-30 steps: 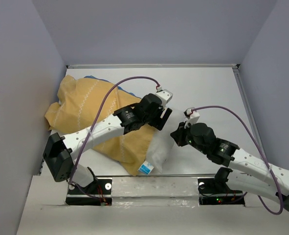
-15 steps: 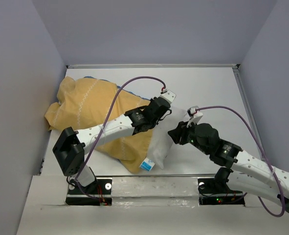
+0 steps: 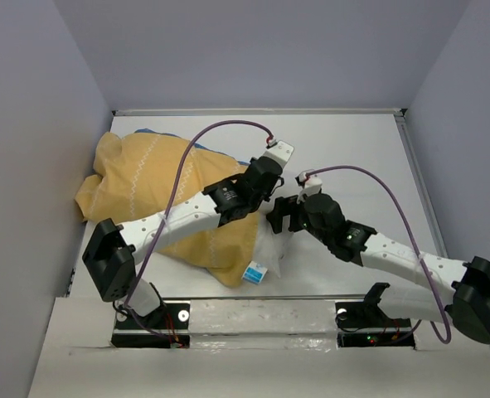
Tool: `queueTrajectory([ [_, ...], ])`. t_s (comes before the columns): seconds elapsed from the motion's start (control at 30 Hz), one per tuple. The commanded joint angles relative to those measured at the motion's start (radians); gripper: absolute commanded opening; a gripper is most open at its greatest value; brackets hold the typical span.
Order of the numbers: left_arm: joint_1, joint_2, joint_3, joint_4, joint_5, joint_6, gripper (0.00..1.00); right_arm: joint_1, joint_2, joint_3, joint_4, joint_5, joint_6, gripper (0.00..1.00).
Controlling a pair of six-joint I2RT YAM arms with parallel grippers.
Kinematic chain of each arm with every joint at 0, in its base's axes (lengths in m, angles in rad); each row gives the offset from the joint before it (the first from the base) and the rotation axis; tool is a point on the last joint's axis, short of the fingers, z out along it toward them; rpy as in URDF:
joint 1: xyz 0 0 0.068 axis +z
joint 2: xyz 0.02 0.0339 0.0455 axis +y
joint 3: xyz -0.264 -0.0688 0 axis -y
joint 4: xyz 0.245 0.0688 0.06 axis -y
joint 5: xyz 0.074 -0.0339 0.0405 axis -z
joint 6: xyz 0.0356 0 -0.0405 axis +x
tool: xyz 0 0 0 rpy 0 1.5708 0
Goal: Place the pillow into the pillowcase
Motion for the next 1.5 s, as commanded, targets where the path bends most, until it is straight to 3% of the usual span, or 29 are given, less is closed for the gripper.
queueTrajectory([
  [0.0, 0.032, -0.074, 0.015, 0.088, 0.055, -0.052, 0.04, -0.052, 0.082, 0.054, 0.145, -0.077, -0.002, 0.93],
  [0.07, 0.050, -0.077, 0.016, 0.113, 0.124, -0.081, 0.00, -0.052, 0.136, 0.059, 0.198, -0.193, 0.004, 0.73],
  [0.1, 0.059, -0.076, 0.021, 0.121, 0.158, -0.093, 0.00, -0.052, 0.148, 0.054, 0.234, -0.239, 0.010, 0.45],
  [0.13, 0.078, -0.073, 0.033, 0.140, 0.219, -0.105, 0.00, -0.052, 0.156, 0.039, 0.328, -0.347, 0.016, 0.28],
  [0.2, 0.089, -0.065, 0.056, 0.157, 0.272, -0.131, 0.00, -0.052, 0.158, 0.033, 0.416, -0.411, 0.036, 0.00],
  [0.37, 0.108, -0.030, 0.180, 0.188, 0.409, -0.173, 0.00, 0.066, 0.054, -0.025, 0.479, -0.453, 0.000, 0.00],
  [0.5, 0.133, 0.003, 0.245, 0.242, 0.546, -0.248, 0.00, 0.078, -0.032, -0.096, 0.591, -0.597, -0.011, 0.00],
  [0.57, 0.135, 0.022, 0.254, 0.289, 0.600, -0.308, 0.00, 0.078, 0.003, -0.105, 0.628, -0.669, -0.014, 0.00],
  [0.63, 0.135, 0.027, 0.233, 0.366, 0.693, -0.395, 0.00, 0.078, 0.068, -0.131, 0.734, -0.655, 0.015, 0.00],
  [0.7, 0.130, 0.016, 0.228, 0.362, 0.697, -0.403, 0.00, 0.054, 0.077, -0.166, 0.860, -0.643, 0.045, 0.00],
  [0.77, 0.139, -0.049, 0.150, 0.405, 0.719, -0.481, 0.00, 0.023, 0.043, -0.209, 0.867, -0.494, 0.064, 0.00],
  [0.9, 0.144, -0.126, 0.073, 0.410, 0.804, -0.562, 0.00, -0.099, -0.003, -0.190, 0.795, -0.349, 0.072, 0.00],
  [1.13, 0.001, -0.162, -0.034, 0.451, 0.852, -0.649, 0.01, -0.141, 0.124, -0.065, 0.821, -0.003, 0.058, 0.00],
  [1.17, 0.001, -0.162, -0.039, 0.450, 0.846, -0.639, 0.05, -0.141, 0.121, -0.067, 0.820, 0.013, 0.067, 0.00],
  [1.23, -0.011, -0.160, -0.041, 0.385, 0.824, -0.610, 0.29, -0.141, 0.094, -0.097, 0.798, 0.035, 0.104, 0.00],
  [1.27, -0.011, -0.169, -0.048, 0.347, 0.795, -0.571, 0.57, -0.141, 0.062, -0.105, 0.786, 0.043, 0.107, 0.00],
  [1.3, -0.011, -0.180, -0.050, 0.325, 0.766, -0.544, 0.67, -0.141, 0.049, -0.107, 0.768, 0.046, 0.107, 0.00],
  [1.4, -0.025, -0.264, -0.089, 0.256, 0.634, -0.457, 0.84, -0.150, 0.027, -0.113, 0.691, 0.054, 0.095, 0.00],
  [1.47, -0.028, -0.347, -0.183, 0.215, 0.524, -0.435, 0.85, -0.162, 0.020, -0.125, 0.680, 0.046, 0.098, 0.00],
])
